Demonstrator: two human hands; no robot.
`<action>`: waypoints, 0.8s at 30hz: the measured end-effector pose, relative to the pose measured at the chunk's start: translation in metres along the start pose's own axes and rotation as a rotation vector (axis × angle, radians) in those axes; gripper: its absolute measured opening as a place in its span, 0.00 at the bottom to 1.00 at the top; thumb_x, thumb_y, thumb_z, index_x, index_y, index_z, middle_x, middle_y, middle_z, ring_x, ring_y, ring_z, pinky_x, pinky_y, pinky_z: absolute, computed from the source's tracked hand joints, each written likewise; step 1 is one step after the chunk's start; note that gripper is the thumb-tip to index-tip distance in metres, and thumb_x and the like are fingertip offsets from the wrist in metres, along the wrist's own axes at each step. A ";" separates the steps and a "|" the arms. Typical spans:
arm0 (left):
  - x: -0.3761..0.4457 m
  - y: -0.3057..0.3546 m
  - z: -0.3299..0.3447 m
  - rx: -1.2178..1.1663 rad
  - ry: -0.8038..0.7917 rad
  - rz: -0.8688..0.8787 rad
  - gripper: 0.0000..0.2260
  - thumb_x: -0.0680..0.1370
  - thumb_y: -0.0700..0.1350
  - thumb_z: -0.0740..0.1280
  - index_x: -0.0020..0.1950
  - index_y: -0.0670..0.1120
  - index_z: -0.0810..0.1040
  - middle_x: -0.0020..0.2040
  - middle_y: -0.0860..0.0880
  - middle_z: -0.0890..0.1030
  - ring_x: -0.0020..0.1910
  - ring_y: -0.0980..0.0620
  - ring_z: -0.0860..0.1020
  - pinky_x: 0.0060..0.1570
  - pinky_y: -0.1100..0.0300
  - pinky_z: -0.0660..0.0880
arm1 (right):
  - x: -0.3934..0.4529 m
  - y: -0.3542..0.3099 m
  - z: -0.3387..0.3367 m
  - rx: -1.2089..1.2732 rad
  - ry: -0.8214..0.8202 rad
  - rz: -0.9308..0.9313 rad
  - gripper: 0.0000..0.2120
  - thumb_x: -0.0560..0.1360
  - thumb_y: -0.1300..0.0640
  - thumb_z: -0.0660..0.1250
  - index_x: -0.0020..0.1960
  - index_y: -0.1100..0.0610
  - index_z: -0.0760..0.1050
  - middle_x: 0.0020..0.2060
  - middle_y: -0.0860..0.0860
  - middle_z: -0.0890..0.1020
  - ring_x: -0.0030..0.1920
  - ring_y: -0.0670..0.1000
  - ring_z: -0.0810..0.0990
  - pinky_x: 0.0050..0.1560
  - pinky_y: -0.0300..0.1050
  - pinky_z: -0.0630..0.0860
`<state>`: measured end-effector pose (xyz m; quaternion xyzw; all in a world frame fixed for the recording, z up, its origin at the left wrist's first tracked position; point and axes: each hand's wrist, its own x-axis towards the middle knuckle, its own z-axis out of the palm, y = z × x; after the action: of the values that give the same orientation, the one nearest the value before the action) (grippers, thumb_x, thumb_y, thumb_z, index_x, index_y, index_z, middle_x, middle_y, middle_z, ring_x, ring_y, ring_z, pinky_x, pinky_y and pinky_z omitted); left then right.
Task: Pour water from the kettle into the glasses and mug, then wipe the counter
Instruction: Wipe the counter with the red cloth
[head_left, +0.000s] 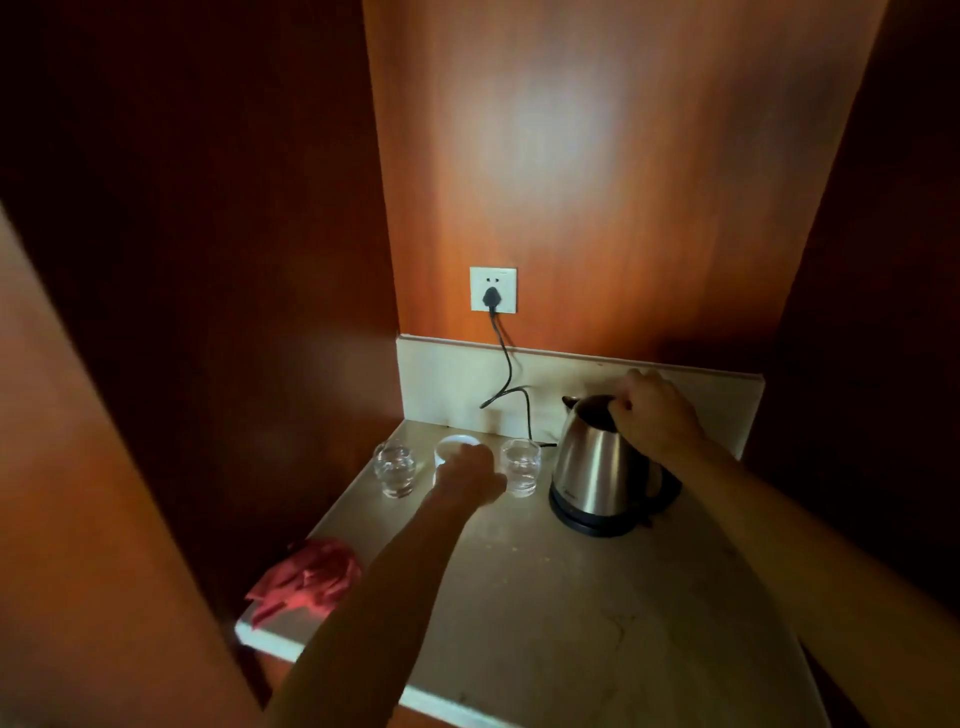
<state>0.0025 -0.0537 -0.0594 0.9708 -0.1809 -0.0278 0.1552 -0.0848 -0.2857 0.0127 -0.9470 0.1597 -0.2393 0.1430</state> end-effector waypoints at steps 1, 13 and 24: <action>-0.010 -0.010 -0.005 -0.027 0.017 -0.011 0.15 0.79 0.49 0.64 0.63 0.44 0.79 0.62 0.43 0.79 0.61 0.43 0.78 0.59 0.51 0.76 | -0.004 -0.022 0.003 0.023 0.017 -0.070 0.06 0.78 0.58 0.66 0.51 0.61 0.76 0.52 0.63 0.80 0.53 0.63 0.79 0.49 0.52 0.74; -0.156 -0.225 0.038 -0.017 0.291 -0.211 0.25 0.82 0.54 0.60 0.78 0.54 0.63 0.73 0.51 0.69 0.69 0.48 0.70 0.68 0.54 0.69 | -0.130 -0.226 0.206 0.263 -0.538 -0.563 0.20 0.79 0.57 0.67 0.70 0.58 0.75 0.64 0.57 0.80 0.64 0.59 0.79 0.62 0.50 0.73; -0.130 -0.227 0.027 -0.081 0.274 -0.149 0.19 0.81 0.54 0.66 0.71 0.53 0.72 0.64 0.51 0.73 0.64 0.49 0.71 0.52 0.53 0.80 | -0.126 -0.255 0.236 0.416 -0.504 -0.746 0.15 0.70 0.64 0.73 0.57 0.59 0.85 0.55 0.58 0.87 0.54 0.51 0.82 0.59 0.23 0.69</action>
<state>-0.0445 0.1863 -0.1564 0.9692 -0.0841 0.0862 0.2149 -0.0130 0.0381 -0.1493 -0.9194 -0.2809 -0.0645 0.2677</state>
